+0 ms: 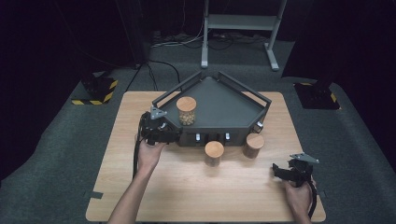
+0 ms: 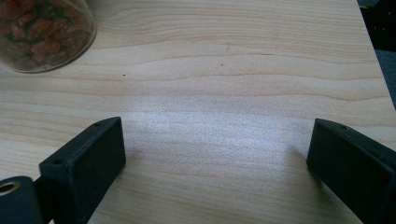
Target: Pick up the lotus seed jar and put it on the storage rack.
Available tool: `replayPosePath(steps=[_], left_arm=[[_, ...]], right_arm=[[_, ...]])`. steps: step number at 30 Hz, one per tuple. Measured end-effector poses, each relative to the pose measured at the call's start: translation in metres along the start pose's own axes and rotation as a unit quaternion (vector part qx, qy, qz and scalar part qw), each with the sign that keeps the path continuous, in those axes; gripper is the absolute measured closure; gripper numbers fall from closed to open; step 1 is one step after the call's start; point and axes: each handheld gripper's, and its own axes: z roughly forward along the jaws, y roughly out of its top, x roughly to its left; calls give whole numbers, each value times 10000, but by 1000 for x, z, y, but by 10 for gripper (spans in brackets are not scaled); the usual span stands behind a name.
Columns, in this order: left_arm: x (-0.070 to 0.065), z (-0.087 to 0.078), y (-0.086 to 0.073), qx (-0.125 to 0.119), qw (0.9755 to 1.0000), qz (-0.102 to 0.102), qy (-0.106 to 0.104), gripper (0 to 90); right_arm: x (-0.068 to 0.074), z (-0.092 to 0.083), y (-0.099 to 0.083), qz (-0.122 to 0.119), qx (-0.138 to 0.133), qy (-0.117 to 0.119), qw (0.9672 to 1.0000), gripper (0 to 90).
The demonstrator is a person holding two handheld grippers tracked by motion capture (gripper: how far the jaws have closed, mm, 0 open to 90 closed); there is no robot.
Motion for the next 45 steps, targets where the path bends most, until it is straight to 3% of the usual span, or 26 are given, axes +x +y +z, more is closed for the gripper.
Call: replayPosePath(steps=[10,45], left_arm=[[-1,-4,-10,-37,10000,17,22,51],[7,0,-54,52,9995,-305,37,48]], right_arm=[[0,0,0,0,0,0,10000,36],[0,0,0,3,-1,-2,10000,36]])
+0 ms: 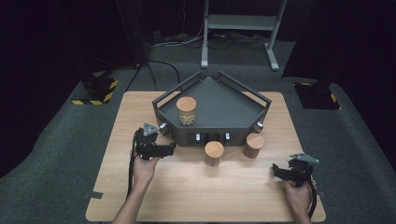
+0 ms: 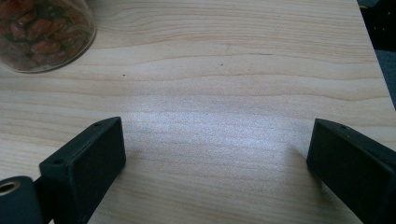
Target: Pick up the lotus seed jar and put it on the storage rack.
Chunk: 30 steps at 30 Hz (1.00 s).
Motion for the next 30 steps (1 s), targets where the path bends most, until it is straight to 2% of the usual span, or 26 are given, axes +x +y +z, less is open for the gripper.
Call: replayPosePath(steps=[18,30], left_arm=[[0,9,-25,153,9998,-152,40,46],[-1,20,-41,348,9990,-256,86,49]], right_arm=[[0,0,0,-3,0,1,10000,37],[0,0,0,-3,-2,2,10000,38]])
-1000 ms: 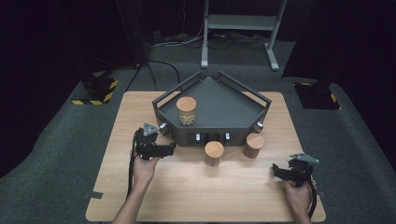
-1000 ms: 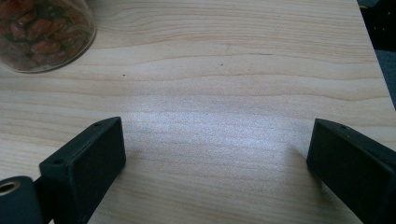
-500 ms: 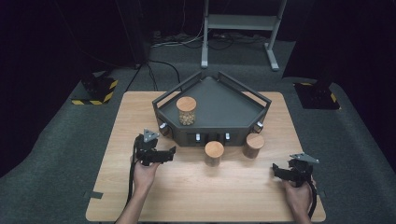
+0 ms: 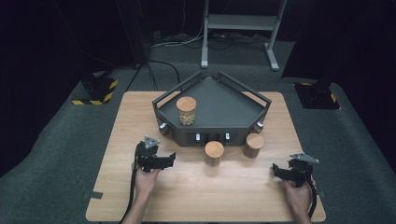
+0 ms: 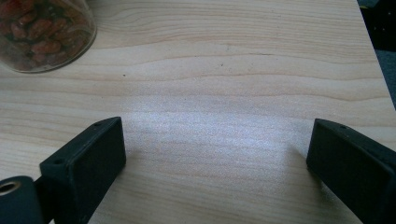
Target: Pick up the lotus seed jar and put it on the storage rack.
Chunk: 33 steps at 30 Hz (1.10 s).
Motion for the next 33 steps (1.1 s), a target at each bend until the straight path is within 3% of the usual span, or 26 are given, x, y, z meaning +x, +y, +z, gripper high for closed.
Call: replayPosePath(steps=[14,18,26,33], left_arm=[[-6,7,-7,128,9999,31,108,50],[-10,16,-7,334,9992,153,128,50],[-19,24,-9,436,9984,305,168,53],[-22,35,-12,578,9978,289,173,52]], right_arm=[[0,0,0,0,-1,1,10000,38],[0,0,0,-8,-3,3,10000,39],[0,0,0,-2,-1,3,10000,39],[0,0,0,-2,-2,3,10000,39]])
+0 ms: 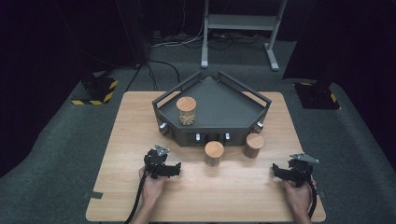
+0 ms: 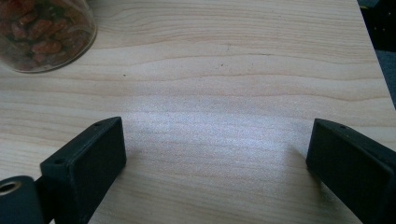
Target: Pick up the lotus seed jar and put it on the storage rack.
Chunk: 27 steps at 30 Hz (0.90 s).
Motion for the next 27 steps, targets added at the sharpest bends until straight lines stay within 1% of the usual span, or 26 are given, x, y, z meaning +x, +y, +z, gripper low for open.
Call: replayPosePath(steps=[1,3,6,10,12,14,17,27], left_arm=[[0,2,-1,12,10000,-29,-6,52],[-2,5,-1,65,10000,-1,14,47],[-5,6,-4,6,10000,19,66,41],[-9,7,-5,-12,9999,91,140,39],[-12,8,-8,-71,9997,111,191,37],[-13,8,-14,-190,9996,79,216,34],[-13,8,-17,-228,9995,96,210,34],[-12,8,-17,-231,9995,114,200,33]], right_arm=[[0,0,0,0,0,0,10000,39],[0,0,0,0,0,0,10000,39],[0,0,0,0,0,1,10000,39],[0,0,0,-8,-3,1,10000,39],[0,0,0,1,0,1,10000,39],[0,0,0,-6,-2,1,10000,39],[0,0,0,-9,-3,1,10000,39],[0,0,0,-4,-3,-3,10000,40]])
